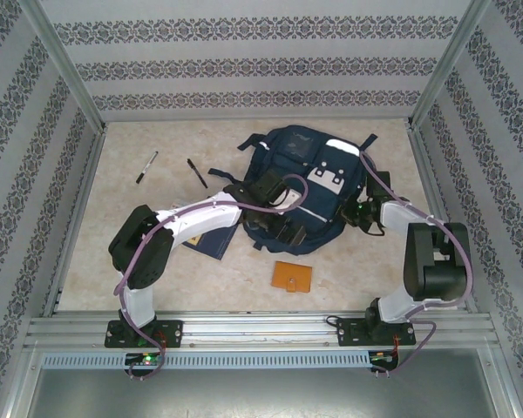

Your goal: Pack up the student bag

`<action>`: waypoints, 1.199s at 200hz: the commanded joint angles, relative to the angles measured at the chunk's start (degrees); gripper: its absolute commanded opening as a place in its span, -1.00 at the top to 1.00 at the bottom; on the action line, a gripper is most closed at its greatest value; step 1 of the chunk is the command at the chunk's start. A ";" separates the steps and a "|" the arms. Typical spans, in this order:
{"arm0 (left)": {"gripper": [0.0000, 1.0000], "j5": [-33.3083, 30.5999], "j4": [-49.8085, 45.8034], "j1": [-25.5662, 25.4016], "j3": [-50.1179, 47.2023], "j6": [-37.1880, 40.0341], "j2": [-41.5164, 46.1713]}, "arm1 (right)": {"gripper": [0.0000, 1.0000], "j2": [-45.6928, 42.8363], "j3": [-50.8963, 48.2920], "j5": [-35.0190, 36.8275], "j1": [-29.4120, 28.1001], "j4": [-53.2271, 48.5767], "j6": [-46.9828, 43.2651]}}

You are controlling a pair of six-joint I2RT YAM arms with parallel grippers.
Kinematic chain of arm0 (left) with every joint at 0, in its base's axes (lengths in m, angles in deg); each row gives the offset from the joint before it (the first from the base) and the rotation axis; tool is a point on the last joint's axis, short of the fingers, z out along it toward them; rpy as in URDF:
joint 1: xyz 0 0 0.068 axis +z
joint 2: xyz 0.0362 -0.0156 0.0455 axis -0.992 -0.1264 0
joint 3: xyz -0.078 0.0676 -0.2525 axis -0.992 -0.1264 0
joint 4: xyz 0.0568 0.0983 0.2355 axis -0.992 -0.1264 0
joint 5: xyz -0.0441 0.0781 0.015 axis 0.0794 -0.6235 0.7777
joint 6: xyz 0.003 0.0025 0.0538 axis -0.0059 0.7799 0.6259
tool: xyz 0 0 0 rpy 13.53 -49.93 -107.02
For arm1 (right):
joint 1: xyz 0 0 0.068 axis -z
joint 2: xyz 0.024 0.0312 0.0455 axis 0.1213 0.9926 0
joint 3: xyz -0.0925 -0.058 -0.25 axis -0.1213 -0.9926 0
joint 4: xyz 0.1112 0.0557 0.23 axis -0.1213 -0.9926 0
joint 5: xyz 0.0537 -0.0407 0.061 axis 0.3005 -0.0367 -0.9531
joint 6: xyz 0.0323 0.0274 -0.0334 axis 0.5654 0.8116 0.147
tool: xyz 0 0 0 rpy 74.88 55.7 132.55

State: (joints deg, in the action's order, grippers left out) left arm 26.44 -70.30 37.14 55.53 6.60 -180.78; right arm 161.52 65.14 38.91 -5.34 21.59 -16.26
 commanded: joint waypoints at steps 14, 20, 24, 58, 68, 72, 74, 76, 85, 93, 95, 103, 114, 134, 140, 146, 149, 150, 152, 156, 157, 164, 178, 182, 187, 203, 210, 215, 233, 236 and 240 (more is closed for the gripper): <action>-0.99 6.81 3.44 -1.46 1.52 21.53 3.43 | 1.00 -0.64 6.45 -11.66 -1.53 6.30 -8.58; -0.99 5.19 2.36 -1.42 2.41 25.22 3.27 | 1.00 -0.97 7.06 -12.20 -1.54 5.38 -9.73; -0.99 3.64 1.84 -1.42 3.20 27.61 3.10 | 1.00 -1.19 7.29 -12.81 -1.54 5.01 -10.58; -0.99 -4.68 4.30 -0.98 7.78 36.65 -1.65 | 1.00 -4.85 6.17 -18.19 -1.99 6.36 -13.29; -0.99 -8.20 4.51 -0.98 9.50 37.65 -3.55 | 1.00 -5.93 6.28 -18.28 -2.53 6.52 -13.54; -0.99 -9.42 4.22 -0.98 10.30 37.96 -4.17 | 1.00 -6.41 6.41 -18.22 -2.66 6.44 -13.43; -0.99 -9.74 4.04 -0.91 10.56 38.10 -4.41 | 1.00 -6.54 6.47 -18.28 -2.68 6.45 -13.34; -0.99 -9.93 3.87 -0.90 10.82 38.31 -4.66 | 1.00 -6.69 6.61 -18.34 -2.75 6.40 -13.19; -0.99 -9.03 2.98 -0.65 11.46 39.18 -5.33 | 1.00 -7.16 7.28 -19.62 -2.68 6.32 -12.43; -0.99 -7.70 2.49 -0.54 11.19 40.12 -5.40 | 1.00 -7.29 7.96 -20.70 -2.61 6.04 -11.96; -0.99 -7.46 2.54 -0.54 11.00 40.40 -5.33 | 1.00 -7.38 8.17 -20.99 -2.60 5.91 -11.79; -0.99 -7.05 2.81 -0.54 9.76 41.00 -5.02 | 1.00 -7.58 8.95 -21.65 -2.58 5.46 -10.76; -0.99 -7.57 3.77 -0.54 7.61 41.16 -4.33 | 1.00 -7.47 10.15 -23.43 -2.60 4.96 -9.62; -0.99 -8.63 6.74 -0.54 3.29 41.20 -2.58 | 1.00 -6.96 11.90 -26.59 -2.59 5.28 -7.05; -0.99 -8.49 7.52 -0.54 2.39 41.48 -2.16 | 1.00 -6.63 12.08 -26.73 -2.60 5.30 -6.15; -0.99 -8.39 8.07 -0.54 1.62 41.60 -1.69 | 1.00 -6.27 12.41 -26.76 -2.60 5.10 -5.46; -0.99 -8.38 8.21 -0.54 1.50 41.60 -1.58 | 1.00 -6.06 12.55 -26.82 -2.60 5.12 -5.18; -0.99 -8.38 8.24 -0.54 1.47 41.60 -1.60 | 1.00 -5.97 12.56 -26.82 -2.60 5.13 -5.14; -0.94 -8.40 8.26 -0.54 1.45 41.65 -1.65 | 1.00 -5.84 12.64 -26.89 -2.60 5.04 -5.01; -0.75 -8.50 8.12 -0.54 1.68 41.61 -1.74 | 1.00 -5.67 12.73 -27.11 -2.60 5.00 -4.75; -0.70 -8.61 8.06 -0.54 1.83 41.60 -1.81 | 1.00 -5.60 12.74 -27.19 -2.60 5.02 -4.71; -0.35 -9.53 6.83 -0.41 3.19 41.15 -2.49 | 1.00 -5.24 12.81 -27.35 -2.60 5.06 -4.29; 0.35 -9.85 1.56 0.26 8.28 39.86 -4.69 | 1.00 -4.83 12.58 -26.32 -2.52 4.58 -3.72; 0.52 -9.54 -0.21 0.52 9.92 39.35 -5.31 | 0.92 -4.80 12.38 -25.77 -2.51 4.30 -3.71; 0.72 -8.90 -2.25 0.96 11.87 38.73 -6.06 | 0.70 -4.80 12.04 -24.89 -2.38 4.21 -3.54; 1.00 -4.27 -5.61 2.90 15.76 35.73 -6.93 | 0.14 -5.25 10.31 -21.16 -1.53 3.82 -1.58; 1.00 -0.98 -5.08 4.10 15.84 34.36 -6.57 | 0.09 -5.97 9.03 -18.48 -0.74 2.77 -0.64; 1.00 1.50 -4.35 5.00 15.51 33.30 -6.10 | 0.08 -6.72 7.70 -16.99 -0.08 2.59 -0.11; 1.00 8.08 -1.80 7.44 14.08 31.82 -4.58 | 0.04 -9.73 2.28 -11.77 2.29 1.81 0.47; 1.00 9.08 -1.84 7.72 14.04 32.02 -4.40 | 0.03 -10.14 1.42 -11.10 2.71 1.95 0.22; 1.00 10.19 -2.11 8.03 14.07 32.57 -4.22 | 0.03 -10.64 0.45 -10.59 3.11 2.36 -0.32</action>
State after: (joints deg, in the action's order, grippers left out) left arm 26.25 -71.06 41.64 69.36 42.29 -186.29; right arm 155.07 70.74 22.69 -4.71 23.95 -17.69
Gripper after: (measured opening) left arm 0.044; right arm 0.479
